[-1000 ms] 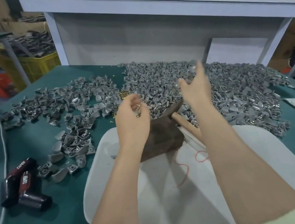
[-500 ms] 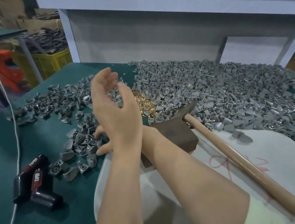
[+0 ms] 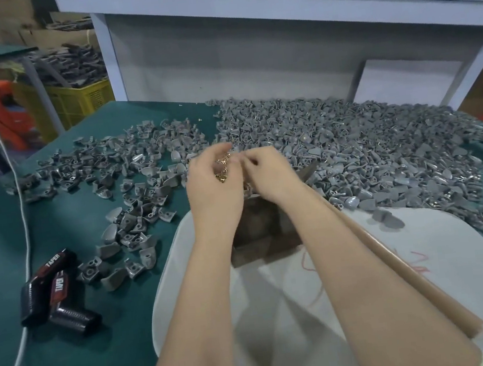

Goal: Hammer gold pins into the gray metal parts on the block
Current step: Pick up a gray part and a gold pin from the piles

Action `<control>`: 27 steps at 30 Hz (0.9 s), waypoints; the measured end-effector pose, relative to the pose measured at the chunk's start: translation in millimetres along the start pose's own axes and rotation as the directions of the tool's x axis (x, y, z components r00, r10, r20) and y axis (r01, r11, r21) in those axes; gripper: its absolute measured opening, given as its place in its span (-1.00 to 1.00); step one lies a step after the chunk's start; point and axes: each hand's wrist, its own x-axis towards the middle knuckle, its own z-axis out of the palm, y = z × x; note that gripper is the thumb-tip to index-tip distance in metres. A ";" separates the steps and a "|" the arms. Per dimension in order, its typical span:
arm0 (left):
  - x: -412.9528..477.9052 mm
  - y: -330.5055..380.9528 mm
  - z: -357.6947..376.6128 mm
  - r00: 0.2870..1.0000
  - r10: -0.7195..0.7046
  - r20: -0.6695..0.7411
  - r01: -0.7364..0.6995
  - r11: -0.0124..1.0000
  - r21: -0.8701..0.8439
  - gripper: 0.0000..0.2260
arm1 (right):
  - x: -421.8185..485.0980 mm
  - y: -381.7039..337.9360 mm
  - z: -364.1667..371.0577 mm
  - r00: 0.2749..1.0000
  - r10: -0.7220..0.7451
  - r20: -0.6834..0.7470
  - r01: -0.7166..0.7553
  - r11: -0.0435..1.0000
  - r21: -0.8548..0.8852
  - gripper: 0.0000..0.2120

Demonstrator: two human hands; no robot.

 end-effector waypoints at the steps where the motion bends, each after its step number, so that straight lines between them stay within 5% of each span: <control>1: -1.6 -0.4 2.1 0.997 0.008 0.073 -0.008 1.000 -0.002 -0.81 | -2.5 7.8 -6.6 0.999 0.009 -0.035 -0.007 0.999 0.044 -0.64; 8: -3.4 -2.8 9.7 0.992 -0.053 0.118 0.065 0.992 -0.103 -0.83 | -5.7 22.7 -13.3 0.997 0.025 -0.074 -0.018 0.995 0.096 -0.54; 12: -0.1 -5.6 3.1 0.993 -0.120 -0.018 0.117 0.986 -0.118 -0.83 | 7.9 19.5 -6.8 0.997 0.047 -0.063 -0.035 0.984 0.172 -0.62; 15: 4.8 -8.0 -3.9 0.949 -0.270 -0.161 0.192 0.905 -0.380 -0.87 | 25.9 20.4 5.8 0.996 0.025 -0.089 -0.033 0.995 -0.092 -0.78; 18: 8.8 -10.5 -7.7 0.889 -0.395 -0.231 0.196 0.785 -0.587 -0.90 | 47.7 16.7 30.9 0.996 0.079 0.030 -0.063 0.926 -0.373 -0.83; 27: 6.4 -10.7 -4.2 0.882 -0.409 -0.234 0.176 0.746 -0.643 -0.77 | 62.2 6.3 59.8 0.992 0.121 0.037 -0.076 0.809 -0.583 -0.71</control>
